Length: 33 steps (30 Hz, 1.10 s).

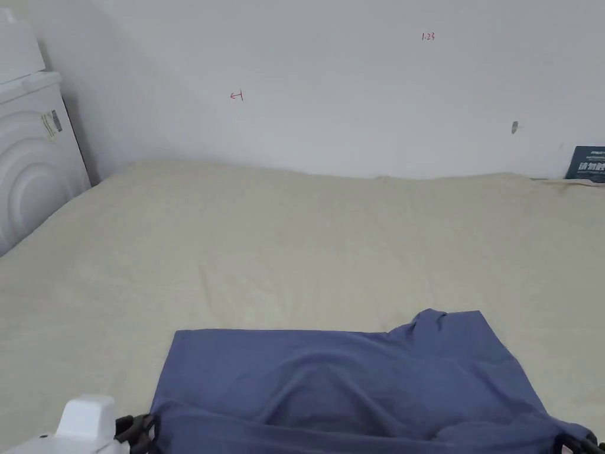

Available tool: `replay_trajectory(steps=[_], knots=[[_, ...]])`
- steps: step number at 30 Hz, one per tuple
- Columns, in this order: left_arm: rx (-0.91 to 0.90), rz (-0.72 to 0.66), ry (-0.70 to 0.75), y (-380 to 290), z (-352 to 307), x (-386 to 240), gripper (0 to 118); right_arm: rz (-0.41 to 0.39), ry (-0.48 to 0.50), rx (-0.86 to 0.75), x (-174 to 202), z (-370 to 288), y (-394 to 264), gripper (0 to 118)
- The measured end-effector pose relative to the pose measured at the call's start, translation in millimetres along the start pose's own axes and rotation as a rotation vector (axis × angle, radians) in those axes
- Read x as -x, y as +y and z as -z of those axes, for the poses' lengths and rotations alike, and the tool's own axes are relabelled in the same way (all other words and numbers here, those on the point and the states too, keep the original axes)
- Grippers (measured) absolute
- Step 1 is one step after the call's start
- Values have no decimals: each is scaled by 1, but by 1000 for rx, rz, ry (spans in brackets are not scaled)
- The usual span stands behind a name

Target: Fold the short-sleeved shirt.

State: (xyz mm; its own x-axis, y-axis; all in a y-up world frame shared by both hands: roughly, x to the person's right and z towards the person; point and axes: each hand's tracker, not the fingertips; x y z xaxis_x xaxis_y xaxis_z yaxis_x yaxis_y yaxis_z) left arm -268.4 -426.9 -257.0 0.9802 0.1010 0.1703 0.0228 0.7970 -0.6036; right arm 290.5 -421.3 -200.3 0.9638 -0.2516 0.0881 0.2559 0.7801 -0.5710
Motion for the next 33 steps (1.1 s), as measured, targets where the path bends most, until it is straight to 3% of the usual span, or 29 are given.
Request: replay_trajectory(steps=[9, 13, 15, 16, 17, 18, 19, 22, 27, 33], knots=[[53, -73, 49, 14, 85, 10, 3, 21, -5, 86, -11, 100, 20, 6], [116, -61, 66, 3, 110, 13, 3, -5, -49, 160, -17, 131, 11, 7], [104, -65, 70, -3, 114, 14, 20, -4, -48, 172, -20, 137, 8, 13], [94, -73, 75, -5, 113, 15, 36, -13, -50, 170, -21, 136, 7, 27], [92, -80, 88, -5, 111, 16, 65, -42, -70, 161, -21, 131, 7, 54], [93, -83, 107, -4, 105, 18, 78, -59, -98, 122, -21, 123, 7, 71], [86, -70, 129, -1, 95, 17, 82, -77, -102, 94, -22, 111, 10, 78], [-36, -6, 141, 9, 42, 12, 82, -132, -112, -51, -12, 59, 20, 79], [-187, 4, 89, 16, -50, -18, 82, -88, -51, -230, 20, -26, 20, 80], [-259, 51, 29, 1, -108, -57, 82, -106, 14, -208, 63, -75, -7, 80]])
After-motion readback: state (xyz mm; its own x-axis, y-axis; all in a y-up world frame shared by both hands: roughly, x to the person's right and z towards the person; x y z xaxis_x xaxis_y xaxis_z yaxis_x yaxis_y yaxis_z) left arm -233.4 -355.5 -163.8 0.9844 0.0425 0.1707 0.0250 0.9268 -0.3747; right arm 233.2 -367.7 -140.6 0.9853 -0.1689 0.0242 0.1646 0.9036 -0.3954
